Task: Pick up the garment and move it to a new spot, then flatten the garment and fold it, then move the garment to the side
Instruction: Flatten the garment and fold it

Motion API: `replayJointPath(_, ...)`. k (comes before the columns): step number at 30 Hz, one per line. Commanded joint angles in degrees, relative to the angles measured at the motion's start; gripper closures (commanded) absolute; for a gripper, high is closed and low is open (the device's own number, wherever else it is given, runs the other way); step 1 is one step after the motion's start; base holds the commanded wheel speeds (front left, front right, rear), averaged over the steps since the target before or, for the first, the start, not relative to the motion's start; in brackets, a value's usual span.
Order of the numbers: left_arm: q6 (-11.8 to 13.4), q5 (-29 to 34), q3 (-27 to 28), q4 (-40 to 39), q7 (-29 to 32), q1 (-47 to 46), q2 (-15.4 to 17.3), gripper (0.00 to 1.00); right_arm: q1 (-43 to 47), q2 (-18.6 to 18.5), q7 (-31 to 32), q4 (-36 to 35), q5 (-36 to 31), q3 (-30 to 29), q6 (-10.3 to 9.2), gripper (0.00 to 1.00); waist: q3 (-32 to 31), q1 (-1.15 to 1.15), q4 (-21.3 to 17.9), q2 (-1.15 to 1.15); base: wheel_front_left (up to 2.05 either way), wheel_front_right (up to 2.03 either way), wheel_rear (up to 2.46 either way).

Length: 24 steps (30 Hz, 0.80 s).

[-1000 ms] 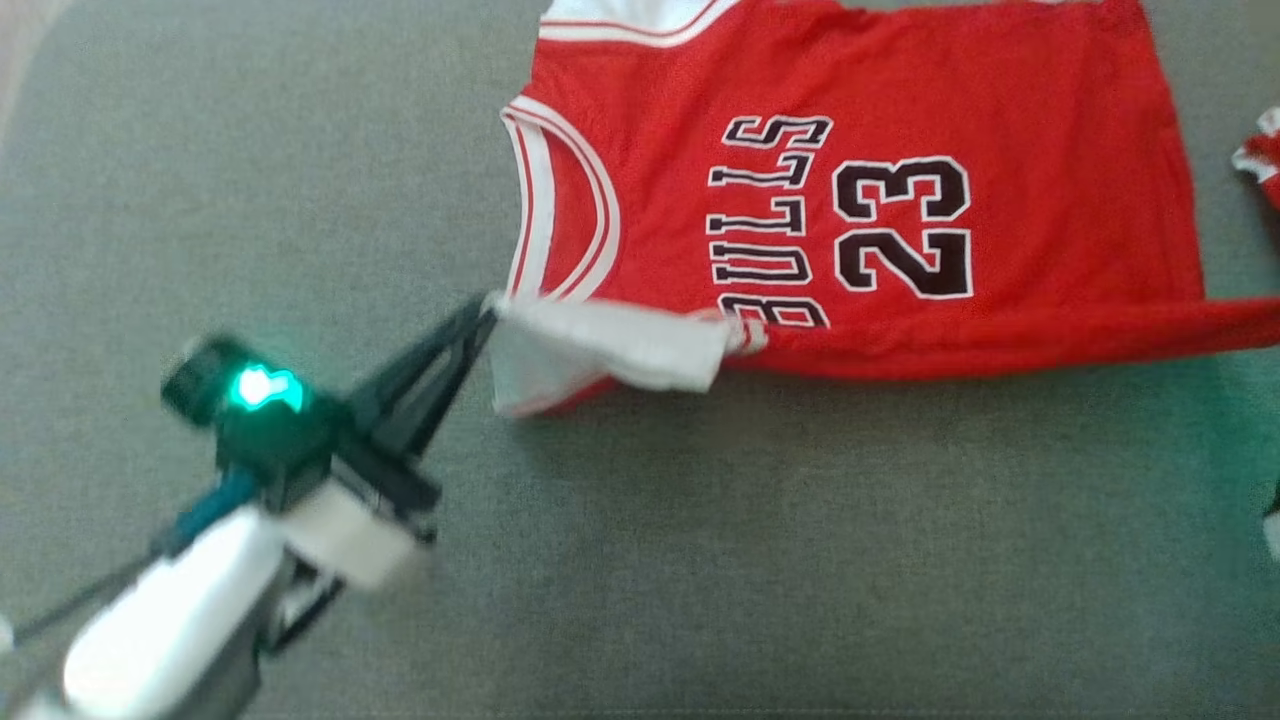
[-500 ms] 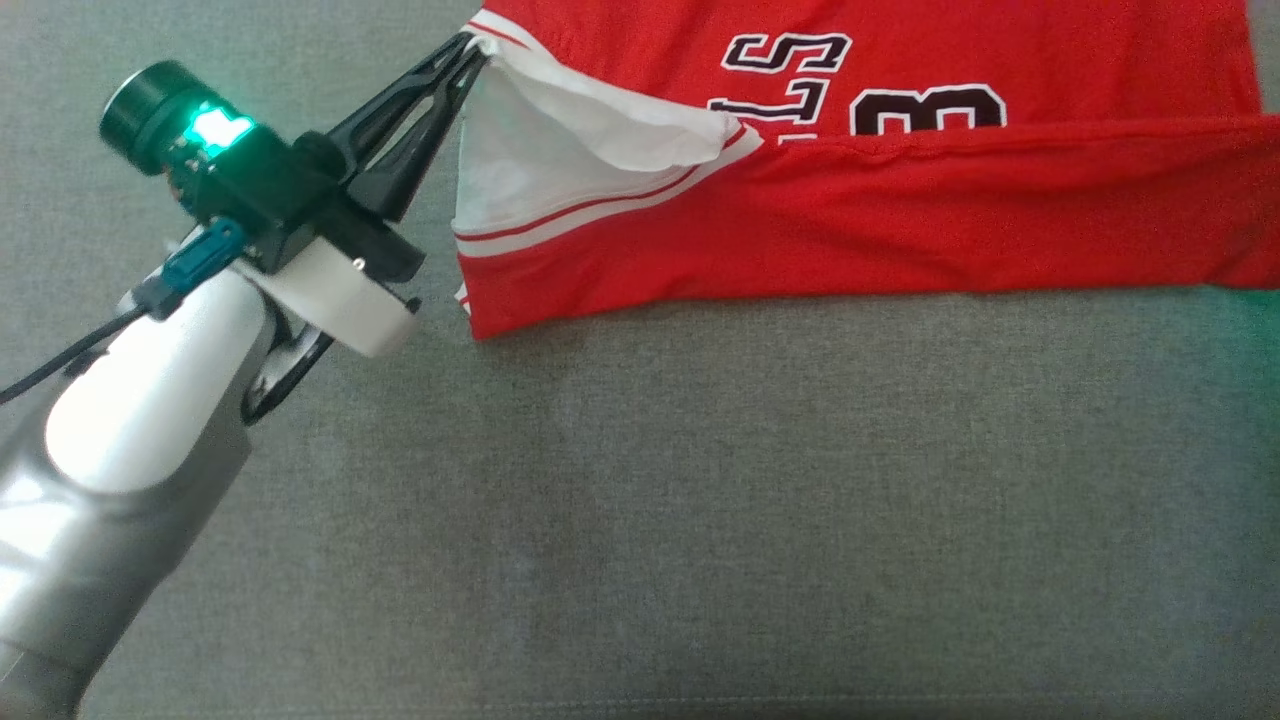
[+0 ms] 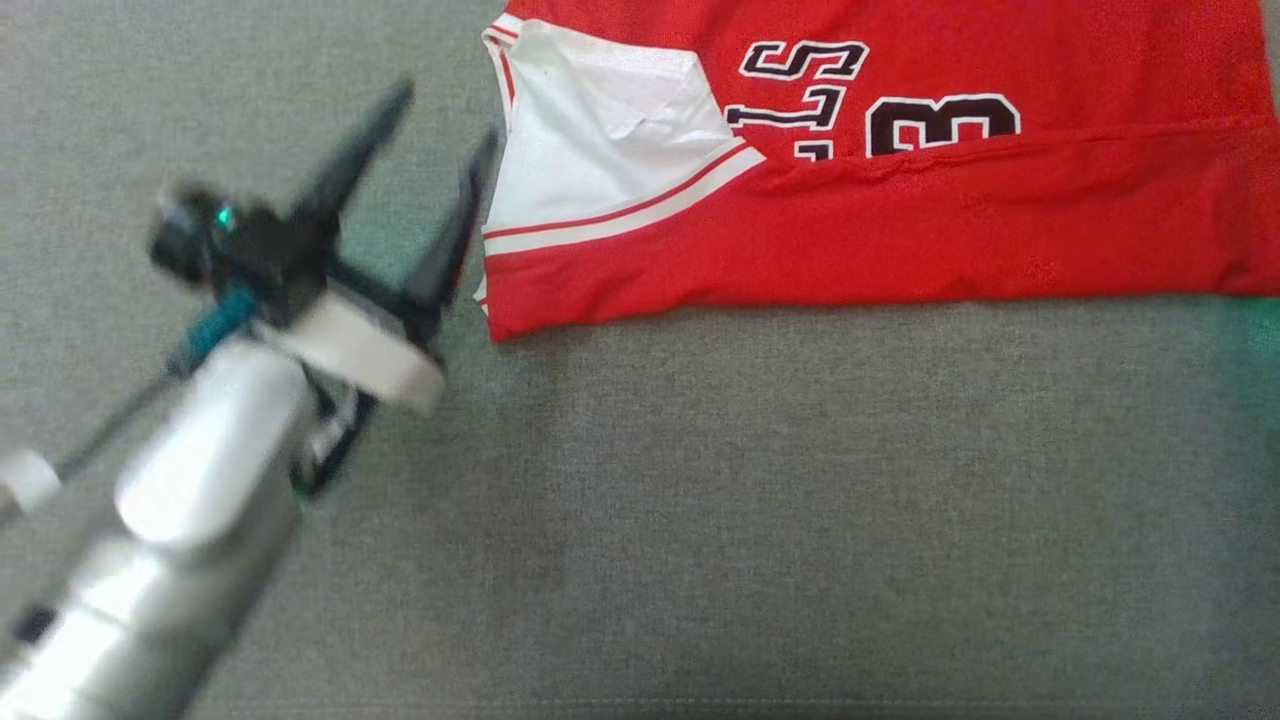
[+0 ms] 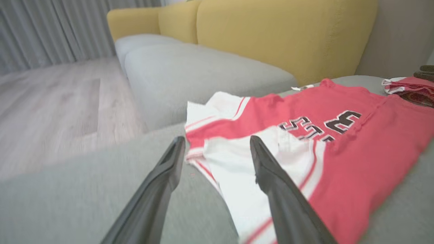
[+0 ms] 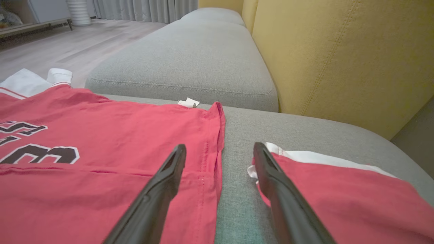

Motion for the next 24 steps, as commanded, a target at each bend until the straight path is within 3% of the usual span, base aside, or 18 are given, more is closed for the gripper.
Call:
replayJointPath(1, 0.56, -0.71, 2.72, -0.87, -0.44, 1.11, 1.20, 0.00, 1.17, -0.86, -0.53, -1.30, -0.52, 0.10, 0.37, 0.00, -0.44, 0.00, 0.02, 0.00, 0.00, 0.00, 0.00)
replayJointPath(7, 1.69, -7.06, 3.99, 1.46, 0.55, 9.89, -2.90, 0.00, 2.02, -0.60, -0.81, -1.05, -0.24, 0.16, 0.37, 0.00, -0.93, 0.00, -0.28, 0.00, 0.00, 0.00, 0.00)
replayJointPath(14, -0.07, -9.19, 1.57, 5.81, 6.11, 10.35, -4.43, 0.00, 1.98, -0.69, -0.55, -0.77, 0.23, 1.10, 0.37, 0.00, -0.77, 0.00, -0.99, 0.00, 0.00, 0.00, 0.00)
replayJointPath(15, -0.50, -9.17, 1.11, 6.03, 6.50, 10.24, -4.41, 0.12, 1.97, -0.66, -0.49, -0.58, 0.34, 1.30, 0.37, 0.00, -0.83, 0.00, -1.09, 0.00, 0.00, 0.00, 0.00)
replayJointPath(16, -0.96, -9.12, 0.57, 6.14, 6.88, 10.19, -4.35, 0.61, 1.99, -0.63, -0.39, -0.38, 0.50, 1.57, 0.37, 0.00, -0.93, 0.00, -1.16, 0.00, 0.00, 0.00, 0.00)
replayJointPath(17, -1.40, -9.02, -0.05, 6.16, 7.30, 10.19, -4.21, 1.00, 2.03, -0.58, -0.32, -0.13, 0.69, 1.89, 0.37, 0.00, -1.11, 0.00, -1.22, 0.00, 0.00, 0.00, 0.00)
replayJointPath(24, -2.08, -8.11, -1.36, 4.61, 7.27, 9.89, -2.53, 1.00, 2.56, 0.30, 1.85, 4.42, 1.80, 3.49, 0.37, 0.00, -2.04, 0.00, -0.61, 0.00, 0.00, 0.00, 0.00)
